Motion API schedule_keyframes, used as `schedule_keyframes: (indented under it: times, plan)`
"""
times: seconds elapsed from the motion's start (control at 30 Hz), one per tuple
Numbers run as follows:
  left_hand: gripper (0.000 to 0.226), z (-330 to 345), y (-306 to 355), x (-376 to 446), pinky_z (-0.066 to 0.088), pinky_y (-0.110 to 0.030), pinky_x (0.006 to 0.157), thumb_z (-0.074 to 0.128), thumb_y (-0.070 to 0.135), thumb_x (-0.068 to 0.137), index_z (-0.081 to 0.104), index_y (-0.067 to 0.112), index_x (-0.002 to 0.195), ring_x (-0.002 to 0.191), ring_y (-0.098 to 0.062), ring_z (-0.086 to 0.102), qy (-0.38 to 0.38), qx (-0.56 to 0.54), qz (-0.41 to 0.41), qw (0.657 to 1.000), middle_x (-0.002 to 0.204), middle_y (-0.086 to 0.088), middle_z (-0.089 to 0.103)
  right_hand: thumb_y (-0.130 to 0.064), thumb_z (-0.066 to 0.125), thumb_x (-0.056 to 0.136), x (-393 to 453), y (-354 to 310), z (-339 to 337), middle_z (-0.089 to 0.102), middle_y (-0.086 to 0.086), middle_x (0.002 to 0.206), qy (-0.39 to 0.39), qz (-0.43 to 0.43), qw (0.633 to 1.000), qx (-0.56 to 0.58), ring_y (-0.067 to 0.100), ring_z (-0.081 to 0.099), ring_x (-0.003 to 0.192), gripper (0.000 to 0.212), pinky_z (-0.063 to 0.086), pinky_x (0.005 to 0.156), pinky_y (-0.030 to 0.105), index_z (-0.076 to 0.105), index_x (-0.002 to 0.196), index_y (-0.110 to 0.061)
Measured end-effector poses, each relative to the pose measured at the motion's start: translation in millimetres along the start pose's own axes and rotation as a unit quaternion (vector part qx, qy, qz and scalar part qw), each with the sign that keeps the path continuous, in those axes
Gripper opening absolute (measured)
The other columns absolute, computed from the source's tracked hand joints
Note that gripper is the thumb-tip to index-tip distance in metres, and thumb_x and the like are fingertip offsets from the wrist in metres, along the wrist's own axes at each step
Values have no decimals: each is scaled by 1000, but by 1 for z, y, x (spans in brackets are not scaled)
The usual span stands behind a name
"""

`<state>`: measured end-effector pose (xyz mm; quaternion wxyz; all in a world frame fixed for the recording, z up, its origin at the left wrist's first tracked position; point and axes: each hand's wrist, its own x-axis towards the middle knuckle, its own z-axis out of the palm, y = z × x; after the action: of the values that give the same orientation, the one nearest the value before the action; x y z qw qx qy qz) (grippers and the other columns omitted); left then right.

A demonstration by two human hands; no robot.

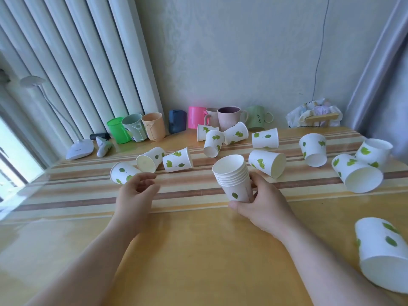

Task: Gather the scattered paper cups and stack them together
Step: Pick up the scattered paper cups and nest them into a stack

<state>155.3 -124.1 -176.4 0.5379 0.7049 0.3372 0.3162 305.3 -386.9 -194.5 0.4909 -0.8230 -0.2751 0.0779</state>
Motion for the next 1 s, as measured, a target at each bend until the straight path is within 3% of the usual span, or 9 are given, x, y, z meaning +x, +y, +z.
schedule_keyframes:
  times: [0.1, 0.2, 0.3, 0.4, 0.57, 0.67, 0.83, 0.9, 1.0]
  plan:
    - [25, -17, -13, 20, 39, -29, 64, 63, 0, 92, 73, 23, 97, 76, -21, 48, 97, 0, -45, 994, 80, 3, 56, -32, 91, 76, -2, -7, 3, 71, -25, 102, 69, -47, 996, -4, -8, 64, 92, 48, 48, 69, 21, 57, 101, -54]
    - [41, -31, -13, 38, 45, -34, 71, 59, 8, 92, 63, 23, 129, 87, -24, 56, 180, 14, -32, 983, 106, -2, 57, -26, 92, 77, -4, -11, 9, 71, -26, 96, 72, -66, 995, 8, -9, 62, 93, 49, 46, 63, 10, 56, 97, -53]
    - [64, -45, -8, 64, 47, -44, 94, 66, 45, 90, 46, 36, 150, 121, -37, 55, 200, 49, -106, 973, 148, -13, 41, -28, 94, 76, -4, -9, 15, 70, -33, 95, 21, -54, 998, 4, -20, 59, 93, 53, 46, 64, 9, 57, 105, -53]
    - [83, -49, -7, 82, 50, -50, 109, 62, 78, 69, 58, 38, 142, 127, -35, 55, 130, 95, -182, 970, 145, -13, 46, -32, 95, 76, -2, -6, 17, 71, -25, 98, 8, -37, 999, -11, -22, 59, 92, 54, 43, 66, 15, 60, 114, -47]
    - [63, -37, -13, 64, 46, -46, 107, 66, 63, 86, 59, 34, 142, 122, -28, 52, 103, 87, -117, 984, 136, -7, 48, -33, 95, 77, -1, -6, 17, 69, -24, 98, 2, -32, 999, -17, -19, 62, 88, 54, 43, 64, 17, 56, 111, -51]
    - [45, -30, -15, 49, 54, -38, 87, 63, 50, 98, 62, 22, 133, 102, -25, 67, 66, -66, -112, 989, 124, -8, 69, -32, 94, 77, 0, -6, 17, 69, -24, 99, 2, -35, 999, -16, -10, 66, 85, 56, 44, 64, 18, 54, 109, -54]
    - [12, 6, 9, 2, 63, -43, 91, 60, 23, 109, 62, 14, 102, 91, -26, 78, -60, -284, -127, 948, 112, -12, 74, -32, 94, 78, -1, -8, 17, 68, -24, 99, 4, -35, 999, -21, -9, 66, 84, 55, 43, 63, 15, 54, 111, -52]
    - [8, 22, 19, -9, 60, -47, 102, 64, 21, 106, 62, 14, 110, 96, -29, 79, -101, -318, -119, 935, 119, -15, 74, -32, 93, 78, -1, -7, 17, 69, -22, 101, 3, -30, 999, -18, -7, 66, 87, 56, 45, 64, 16, 56, 115, -50]
    - [40, 44, 47, -19, 63, -43, 98, 65, 20, 105, 51, 15, 143, 111, -35, 76, -105, -387, -90, 911, 133, -19, 69, -33, 93, 78, -1, -5, 16, 70, -21, 102, 2, -26, 1000, -15, -3, 68, 90, 56, 48, 68, 20, 58, 119, -48]
